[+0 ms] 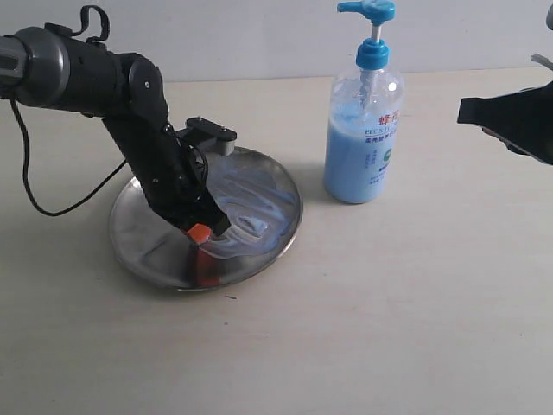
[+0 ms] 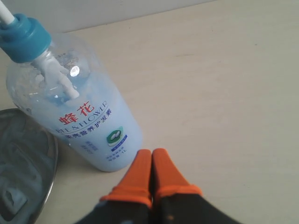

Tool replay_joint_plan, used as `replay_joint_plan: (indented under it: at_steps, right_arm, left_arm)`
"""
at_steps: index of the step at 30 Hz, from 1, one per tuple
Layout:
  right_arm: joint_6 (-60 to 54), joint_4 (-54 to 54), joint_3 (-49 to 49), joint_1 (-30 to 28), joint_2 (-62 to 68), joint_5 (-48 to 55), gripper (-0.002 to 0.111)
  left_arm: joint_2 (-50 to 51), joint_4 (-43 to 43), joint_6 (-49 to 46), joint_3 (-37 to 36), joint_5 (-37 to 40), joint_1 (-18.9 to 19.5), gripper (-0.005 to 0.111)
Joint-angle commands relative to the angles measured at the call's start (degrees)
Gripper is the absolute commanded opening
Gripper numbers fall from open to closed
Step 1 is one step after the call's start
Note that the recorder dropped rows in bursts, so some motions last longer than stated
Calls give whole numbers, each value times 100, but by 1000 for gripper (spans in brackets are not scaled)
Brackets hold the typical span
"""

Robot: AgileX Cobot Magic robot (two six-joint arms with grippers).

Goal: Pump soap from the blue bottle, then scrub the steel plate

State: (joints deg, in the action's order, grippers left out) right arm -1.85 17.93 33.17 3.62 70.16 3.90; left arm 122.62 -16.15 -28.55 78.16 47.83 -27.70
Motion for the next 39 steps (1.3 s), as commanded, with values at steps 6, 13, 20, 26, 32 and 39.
replay_joint_plan:
  at_steps: [6,13,20,26,32,39]
  right_arm:
    - [5,15,-24,-25,-11,-67,0]
    - [5,15,-24,-25,-11,-67,0]
    - [16,14,-24,-25,-11,-56,0]
    - [16,14,-24,-25,-11,-56,0]
    - [16,14,-24,-25,-11,-56,0]
    - [16,14,-24,-25,-11,-56,0]
  left_arm:
    - [11,-528,-427,-232,-208,-255,0]
    - [185,-528,-427,-43,-365,-526,0]
    - [546,-542,-356,505,-164,-609,0]
    - [671,-508,-293,884,-131,-672,0]
    - [837,-108,-90,1079,-117,-651,0]
    - [1045,-201,-88,1441,-13,-658,0]
